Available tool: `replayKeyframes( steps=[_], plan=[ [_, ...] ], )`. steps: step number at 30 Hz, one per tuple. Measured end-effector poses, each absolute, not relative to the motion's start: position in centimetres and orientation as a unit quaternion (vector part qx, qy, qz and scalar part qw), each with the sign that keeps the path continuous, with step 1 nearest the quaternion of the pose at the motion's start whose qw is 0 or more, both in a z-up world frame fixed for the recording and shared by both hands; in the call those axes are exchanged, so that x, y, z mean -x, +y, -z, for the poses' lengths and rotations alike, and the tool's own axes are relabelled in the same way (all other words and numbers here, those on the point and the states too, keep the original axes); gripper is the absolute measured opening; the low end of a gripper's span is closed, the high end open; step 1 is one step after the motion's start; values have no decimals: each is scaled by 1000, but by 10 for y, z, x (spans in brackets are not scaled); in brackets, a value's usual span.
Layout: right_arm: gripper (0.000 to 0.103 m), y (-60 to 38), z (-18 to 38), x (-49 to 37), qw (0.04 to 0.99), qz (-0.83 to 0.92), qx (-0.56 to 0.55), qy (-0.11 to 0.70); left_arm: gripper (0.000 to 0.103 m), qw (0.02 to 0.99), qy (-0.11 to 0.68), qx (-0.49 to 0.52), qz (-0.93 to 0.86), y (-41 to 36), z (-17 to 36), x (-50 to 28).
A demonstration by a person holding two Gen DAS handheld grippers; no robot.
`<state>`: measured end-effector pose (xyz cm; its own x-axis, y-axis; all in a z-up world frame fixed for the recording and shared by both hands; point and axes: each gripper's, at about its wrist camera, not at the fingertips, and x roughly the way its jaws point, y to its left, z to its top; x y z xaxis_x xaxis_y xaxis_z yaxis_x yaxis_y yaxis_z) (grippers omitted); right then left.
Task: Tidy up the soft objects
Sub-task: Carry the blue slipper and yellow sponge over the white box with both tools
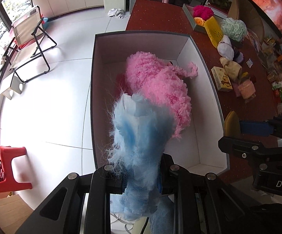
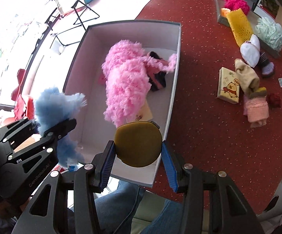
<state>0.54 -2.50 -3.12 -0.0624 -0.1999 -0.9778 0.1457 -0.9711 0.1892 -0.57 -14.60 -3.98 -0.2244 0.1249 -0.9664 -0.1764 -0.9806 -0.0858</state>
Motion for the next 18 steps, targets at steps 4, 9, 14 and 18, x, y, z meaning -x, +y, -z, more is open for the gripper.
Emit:
replayKeyframes(
  steps=[4,9,14,18],
  plan=[
    [51,-26,33,-6,120,725,-679,-15,23,96,22,619,-779,-145,43,6],
    [51,-27,35,-6,120,720,-684,-11,23,95,23,621,-778,-144,45,7],
    [52,-33,36,-7,126,717,-685,-1,23,95,32,621,-777,-142,48,6],
    [52,-34,38,-8,130,713,-689,0,23,96,35,624,-775,-141,50,6]
  ],
)
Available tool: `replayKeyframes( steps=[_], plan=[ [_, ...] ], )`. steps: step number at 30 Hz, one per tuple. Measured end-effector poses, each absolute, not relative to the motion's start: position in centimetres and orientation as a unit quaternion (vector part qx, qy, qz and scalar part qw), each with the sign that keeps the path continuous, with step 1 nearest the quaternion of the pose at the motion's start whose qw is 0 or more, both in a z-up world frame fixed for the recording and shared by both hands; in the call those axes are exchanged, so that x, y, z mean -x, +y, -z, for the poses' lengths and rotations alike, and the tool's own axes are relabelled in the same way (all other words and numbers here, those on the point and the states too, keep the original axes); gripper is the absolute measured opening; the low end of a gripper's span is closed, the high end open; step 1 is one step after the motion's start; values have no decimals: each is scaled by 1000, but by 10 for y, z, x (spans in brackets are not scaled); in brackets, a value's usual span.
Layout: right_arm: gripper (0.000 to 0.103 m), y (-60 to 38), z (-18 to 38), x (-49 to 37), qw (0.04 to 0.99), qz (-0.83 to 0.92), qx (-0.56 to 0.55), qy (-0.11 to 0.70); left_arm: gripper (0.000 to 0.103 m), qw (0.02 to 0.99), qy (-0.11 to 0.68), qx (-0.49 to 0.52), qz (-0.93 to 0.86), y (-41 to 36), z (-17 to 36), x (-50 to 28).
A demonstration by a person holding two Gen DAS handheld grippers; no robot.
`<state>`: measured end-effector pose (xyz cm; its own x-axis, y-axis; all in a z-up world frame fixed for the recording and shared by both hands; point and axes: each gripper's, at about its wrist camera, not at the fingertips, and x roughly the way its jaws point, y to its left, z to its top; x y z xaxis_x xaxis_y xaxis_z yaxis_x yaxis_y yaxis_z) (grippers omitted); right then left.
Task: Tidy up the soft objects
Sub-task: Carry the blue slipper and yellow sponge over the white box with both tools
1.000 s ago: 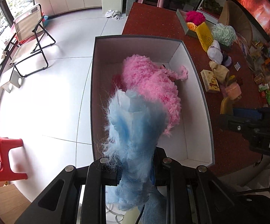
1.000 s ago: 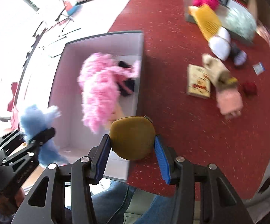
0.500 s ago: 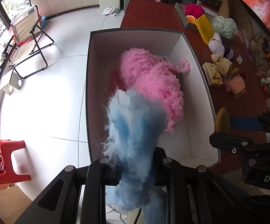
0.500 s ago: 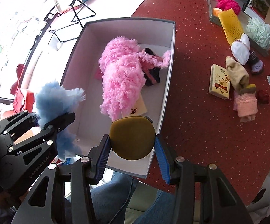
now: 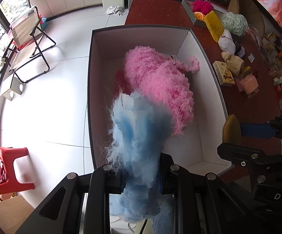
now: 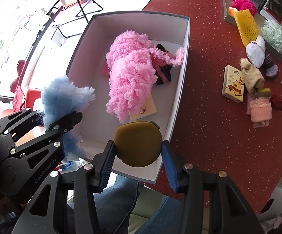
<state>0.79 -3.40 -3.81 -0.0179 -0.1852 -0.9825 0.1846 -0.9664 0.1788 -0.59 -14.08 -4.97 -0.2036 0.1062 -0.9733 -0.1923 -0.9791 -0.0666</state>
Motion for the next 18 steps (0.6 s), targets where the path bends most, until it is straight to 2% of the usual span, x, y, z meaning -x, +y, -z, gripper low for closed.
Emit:
replayKeyframes(
  steps=[18],
  plan=[
    [52,-38,46,-10,137,701,-700,5,23,102,36,629,-770,-139,53,6]
  ],
)
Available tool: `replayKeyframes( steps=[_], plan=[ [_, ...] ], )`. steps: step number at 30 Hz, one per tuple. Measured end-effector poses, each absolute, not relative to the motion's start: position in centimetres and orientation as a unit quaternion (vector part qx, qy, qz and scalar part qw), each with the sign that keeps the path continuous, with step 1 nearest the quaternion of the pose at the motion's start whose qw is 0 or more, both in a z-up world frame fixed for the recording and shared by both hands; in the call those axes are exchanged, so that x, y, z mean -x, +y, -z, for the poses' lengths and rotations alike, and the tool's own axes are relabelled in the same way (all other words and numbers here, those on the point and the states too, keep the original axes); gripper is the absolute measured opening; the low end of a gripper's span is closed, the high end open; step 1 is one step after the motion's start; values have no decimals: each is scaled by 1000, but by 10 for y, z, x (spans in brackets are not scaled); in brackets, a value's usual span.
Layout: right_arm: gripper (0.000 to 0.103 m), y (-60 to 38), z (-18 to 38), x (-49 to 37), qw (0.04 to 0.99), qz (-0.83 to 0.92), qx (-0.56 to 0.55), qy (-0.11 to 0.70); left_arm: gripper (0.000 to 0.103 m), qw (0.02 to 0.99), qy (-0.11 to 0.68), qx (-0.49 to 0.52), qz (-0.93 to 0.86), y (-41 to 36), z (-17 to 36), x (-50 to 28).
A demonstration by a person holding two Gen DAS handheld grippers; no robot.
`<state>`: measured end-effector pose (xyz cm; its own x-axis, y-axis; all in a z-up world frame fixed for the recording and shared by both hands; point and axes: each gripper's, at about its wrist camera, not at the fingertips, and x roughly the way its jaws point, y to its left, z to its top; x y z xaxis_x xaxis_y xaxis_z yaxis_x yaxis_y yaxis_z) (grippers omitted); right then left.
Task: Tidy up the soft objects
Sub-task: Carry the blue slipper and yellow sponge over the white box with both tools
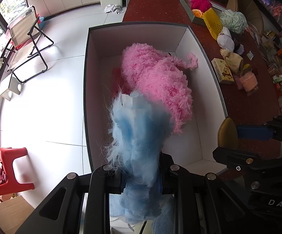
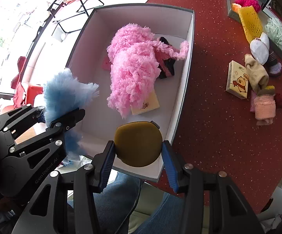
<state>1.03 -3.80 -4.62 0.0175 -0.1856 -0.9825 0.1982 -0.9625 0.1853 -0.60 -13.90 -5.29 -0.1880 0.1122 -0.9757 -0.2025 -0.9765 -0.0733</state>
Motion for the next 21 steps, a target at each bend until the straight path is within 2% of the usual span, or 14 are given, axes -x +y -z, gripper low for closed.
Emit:
replayKeyframes(
  steps=[20,21],
  plan=[
    [53,-47,53,-7,143,695,-705,22,23,101,40,633,-767,-137,58,6],
    [53,-47,53,-7,143,695,-705,24,32,101,41,633,-767,-137,58,6]
  ],
)
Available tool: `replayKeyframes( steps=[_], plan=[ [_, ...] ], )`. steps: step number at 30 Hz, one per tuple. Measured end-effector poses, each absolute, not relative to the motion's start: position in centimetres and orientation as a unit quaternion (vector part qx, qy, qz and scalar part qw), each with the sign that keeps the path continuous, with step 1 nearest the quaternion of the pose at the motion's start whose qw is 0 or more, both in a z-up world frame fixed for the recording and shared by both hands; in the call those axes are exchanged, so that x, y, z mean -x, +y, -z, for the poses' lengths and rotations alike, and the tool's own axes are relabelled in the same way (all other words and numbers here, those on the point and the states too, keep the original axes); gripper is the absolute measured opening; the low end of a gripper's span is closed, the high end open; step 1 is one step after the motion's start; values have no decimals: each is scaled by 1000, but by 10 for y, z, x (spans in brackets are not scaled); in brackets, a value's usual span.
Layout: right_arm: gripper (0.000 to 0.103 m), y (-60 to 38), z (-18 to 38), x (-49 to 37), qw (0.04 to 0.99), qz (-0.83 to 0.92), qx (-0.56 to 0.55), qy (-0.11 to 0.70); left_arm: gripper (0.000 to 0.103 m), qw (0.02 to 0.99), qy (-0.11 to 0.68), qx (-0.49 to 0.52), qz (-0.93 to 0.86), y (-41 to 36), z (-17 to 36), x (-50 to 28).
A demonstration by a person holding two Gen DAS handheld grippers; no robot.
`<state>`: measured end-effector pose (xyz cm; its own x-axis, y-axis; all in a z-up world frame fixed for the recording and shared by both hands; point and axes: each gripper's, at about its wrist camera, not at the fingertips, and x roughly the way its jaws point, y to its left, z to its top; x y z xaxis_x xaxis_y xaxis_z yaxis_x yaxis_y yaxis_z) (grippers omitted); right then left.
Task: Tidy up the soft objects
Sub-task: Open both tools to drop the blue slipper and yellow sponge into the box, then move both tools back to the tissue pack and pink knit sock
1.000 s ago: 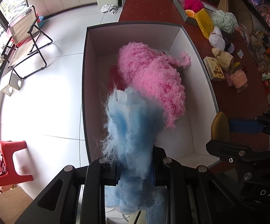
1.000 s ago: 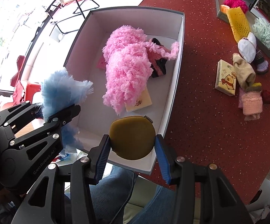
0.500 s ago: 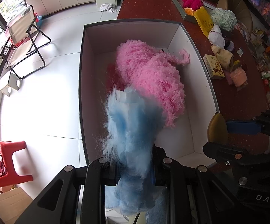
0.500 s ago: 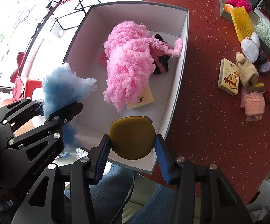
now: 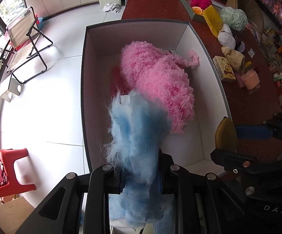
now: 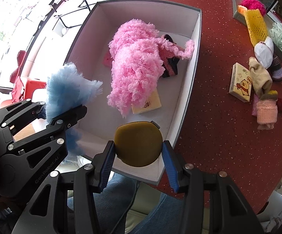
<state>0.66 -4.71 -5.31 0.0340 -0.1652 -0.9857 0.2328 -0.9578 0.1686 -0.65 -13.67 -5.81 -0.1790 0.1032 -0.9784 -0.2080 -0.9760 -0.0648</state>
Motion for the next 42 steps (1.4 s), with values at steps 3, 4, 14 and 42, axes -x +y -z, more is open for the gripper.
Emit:
replayKeyframes(
  steps=[3,4,14,42],
  plan=[
    [54,-47,54,-6,143,694,-705,26,67,99,47,629,-770,-136,58,7],
    [55,-47,54,-5,143,694,-706,26,71,97,49,627,-772,-135,57,7],
    [88,-27,59,2,117,693,-711,-9,102,42,35,622,-781,-155,54,14],
    [103,57,74,-12,54,686,-720,-95,102,71,73,646,-756,-97,49,31]
  ],
)
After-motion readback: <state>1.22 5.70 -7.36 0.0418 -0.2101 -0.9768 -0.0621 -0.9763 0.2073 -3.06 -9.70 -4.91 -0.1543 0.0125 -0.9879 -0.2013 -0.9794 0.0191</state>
